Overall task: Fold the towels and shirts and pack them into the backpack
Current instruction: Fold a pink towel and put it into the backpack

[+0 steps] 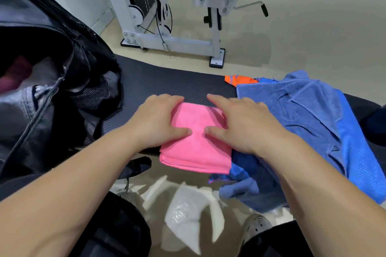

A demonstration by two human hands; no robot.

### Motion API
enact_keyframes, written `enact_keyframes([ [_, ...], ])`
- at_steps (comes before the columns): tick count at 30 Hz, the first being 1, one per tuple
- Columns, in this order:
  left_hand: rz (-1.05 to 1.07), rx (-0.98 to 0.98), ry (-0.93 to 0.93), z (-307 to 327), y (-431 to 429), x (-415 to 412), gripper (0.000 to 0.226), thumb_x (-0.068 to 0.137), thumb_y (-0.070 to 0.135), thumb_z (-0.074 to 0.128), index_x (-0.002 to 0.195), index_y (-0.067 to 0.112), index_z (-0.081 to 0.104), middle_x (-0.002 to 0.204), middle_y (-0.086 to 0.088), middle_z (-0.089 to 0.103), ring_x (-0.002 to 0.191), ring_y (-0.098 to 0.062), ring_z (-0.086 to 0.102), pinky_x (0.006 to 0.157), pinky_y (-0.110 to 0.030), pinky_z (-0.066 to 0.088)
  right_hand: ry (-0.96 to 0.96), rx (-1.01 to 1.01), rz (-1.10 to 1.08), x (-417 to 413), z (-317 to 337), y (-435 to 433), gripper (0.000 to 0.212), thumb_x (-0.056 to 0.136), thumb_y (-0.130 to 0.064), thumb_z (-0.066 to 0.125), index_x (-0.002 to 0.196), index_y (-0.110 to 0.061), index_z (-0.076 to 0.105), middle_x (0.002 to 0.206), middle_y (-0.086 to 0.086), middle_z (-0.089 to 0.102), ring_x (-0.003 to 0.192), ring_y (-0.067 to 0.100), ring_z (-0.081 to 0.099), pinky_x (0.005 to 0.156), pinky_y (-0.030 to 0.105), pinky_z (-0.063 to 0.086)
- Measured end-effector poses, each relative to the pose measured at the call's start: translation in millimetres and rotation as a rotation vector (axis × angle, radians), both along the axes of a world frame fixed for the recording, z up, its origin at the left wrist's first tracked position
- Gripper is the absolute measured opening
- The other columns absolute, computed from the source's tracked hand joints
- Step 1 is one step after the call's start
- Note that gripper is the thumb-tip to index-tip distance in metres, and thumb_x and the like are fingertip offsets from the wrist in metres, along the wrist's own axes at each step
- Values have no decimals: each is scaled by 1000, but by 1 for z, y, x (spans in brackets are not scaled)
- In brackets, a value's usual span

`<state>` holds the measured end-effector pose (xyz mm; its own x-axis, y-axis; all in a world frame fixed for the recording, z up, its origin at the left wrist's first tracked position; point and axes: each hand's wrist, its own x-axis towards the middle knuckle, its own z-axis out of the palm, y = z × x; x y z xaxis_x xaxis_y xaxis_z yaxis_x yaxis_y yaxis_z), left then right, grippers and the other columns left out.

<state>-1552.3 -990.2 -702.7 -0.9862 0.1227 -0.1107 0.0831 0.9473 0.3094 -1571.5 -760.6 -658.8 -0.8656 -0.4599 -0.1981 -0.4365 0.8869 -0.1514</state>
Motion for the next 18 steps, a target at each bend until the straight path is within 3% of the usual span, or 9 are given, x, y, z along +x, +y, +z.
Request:
enact_keyframes([
  [5, -140, -73, -75, 17, 9, -5, 100, 63, 72, 72, 148, 31, 42, 132, 6, 49, 120, -24, 44, 104, -47, 42, -61, 57, -34, -3, 2, 6, 92, 70, -74, 69, 148, -39, 35, 132, -4, 49, 126, 26, 45, 99, 46, 43],
  [10, -164, -122, -105, 28, 13, -10, 72, 61, 66, 77, 121, 37, 51, 118, 15, 52, 111, -18, 46, 96, -47, 43, -119, 101, 29, -15, -4, 0, 84, 59, -77, 74, 130, -37, 51, 108, -7, 51, 111, 24, 50, 87, 42, 45],
  [14, -192, -75, -118, 30, 19, -13, 89, 62, 56, 83, 140, 38, 43, 128, 13, 56, 120, -21, 47, 101, -48, 42, -165, 85, 40, -18, -4, -6, 85, 58, -67, 82, 131, -38, 50, 113, -7, 57, 109, 23, 56, 87, 41, 50],
  [15, -188, -92, -130, 31, 20, -14, 85, 62, 55, 83, 138, 38, 47, 124, 11, 57, 117, -22, 48, 100, -47, 43, -183, 84, 33, -20, -4, -9, 83, 58, -64, 84, 129, -37, 51, 115, -7, 59, 109, 22, 57, 85, 40, 51],
  [18, -194, -149, -119, 32, 21, -18, 41, 64, 52, 81, 94, 30, 64, 94, 10, 57, 99, -23, 52, 87, -44, 47, -217, 122, 31, -26, -2, -15, 75, 58, -58, 88, 122, -32, 58, 113, -6, 66, 104, 23, 59, 84, 40, 53],
])
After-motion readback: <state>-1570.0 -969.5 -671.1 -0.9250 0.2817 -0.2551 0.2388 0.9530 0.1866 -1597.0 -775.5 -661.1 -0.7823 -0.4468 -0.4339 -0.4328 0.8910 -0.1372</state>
